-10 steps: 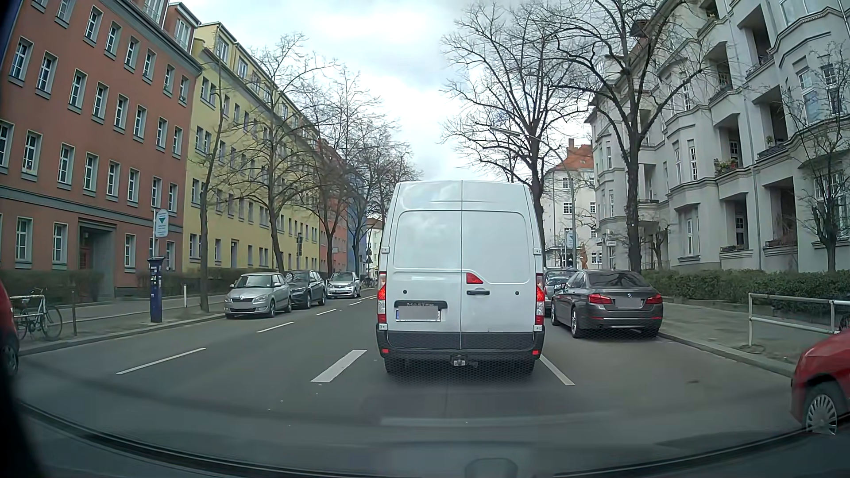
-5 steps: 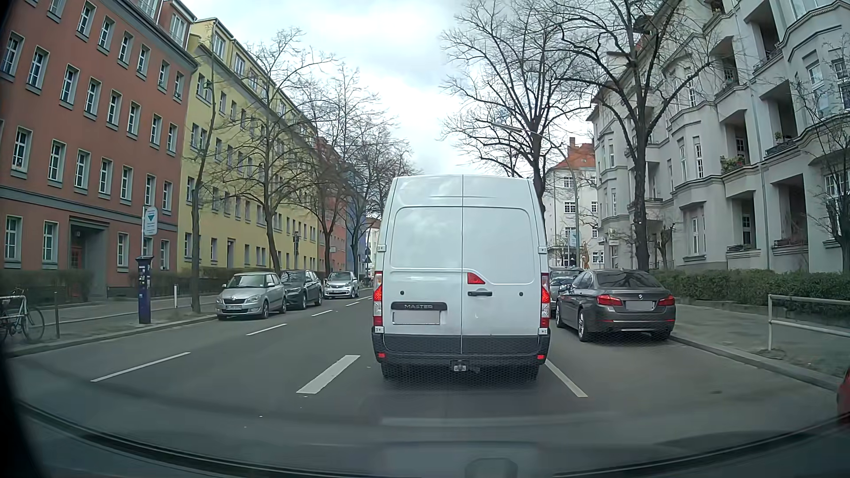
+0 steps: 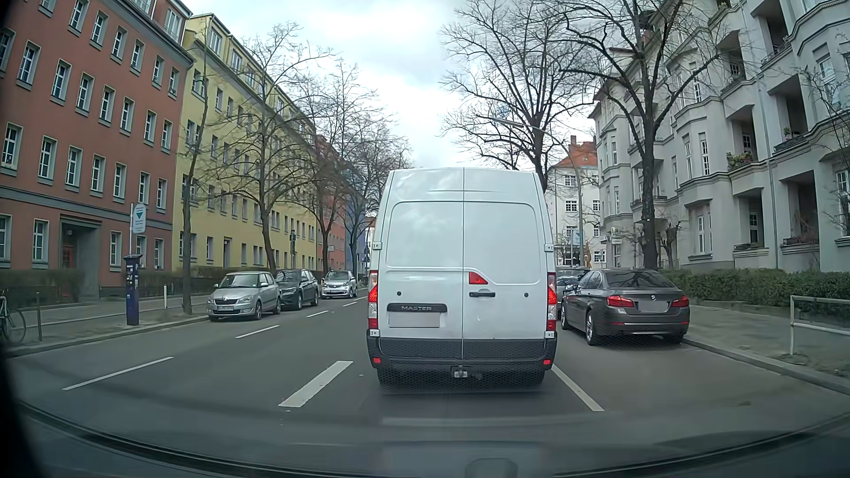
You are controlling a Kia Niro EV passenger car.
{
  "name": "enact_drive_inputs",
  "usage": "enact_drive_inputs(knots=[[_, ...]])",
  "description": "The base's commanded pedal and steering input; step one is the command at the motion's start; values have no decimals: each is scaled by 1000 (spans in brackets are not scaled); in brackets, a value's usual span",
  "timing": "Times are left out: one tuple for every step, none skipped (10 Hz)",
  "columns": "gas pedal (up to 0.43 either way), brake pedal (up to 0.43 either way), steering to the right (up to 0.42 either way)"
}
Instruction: Follow the waypoints while adhering to traffic rules and regulations
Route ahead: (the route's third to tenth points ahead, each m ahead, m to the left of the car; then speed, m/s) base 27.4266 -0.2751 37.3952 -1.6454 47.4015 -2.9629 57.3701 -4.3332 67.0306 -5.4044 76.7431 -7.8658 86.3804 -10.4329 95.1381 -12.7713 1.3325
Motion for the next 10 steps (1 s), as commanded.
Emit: enact_drive_inputs(knots=[[0,146,1],[0,165,1],[0,177,1],[0,195,1],[0,207,1],[0,220,1],[0,220,1],[0,226,1],[0,226,1],[0,232,1]])
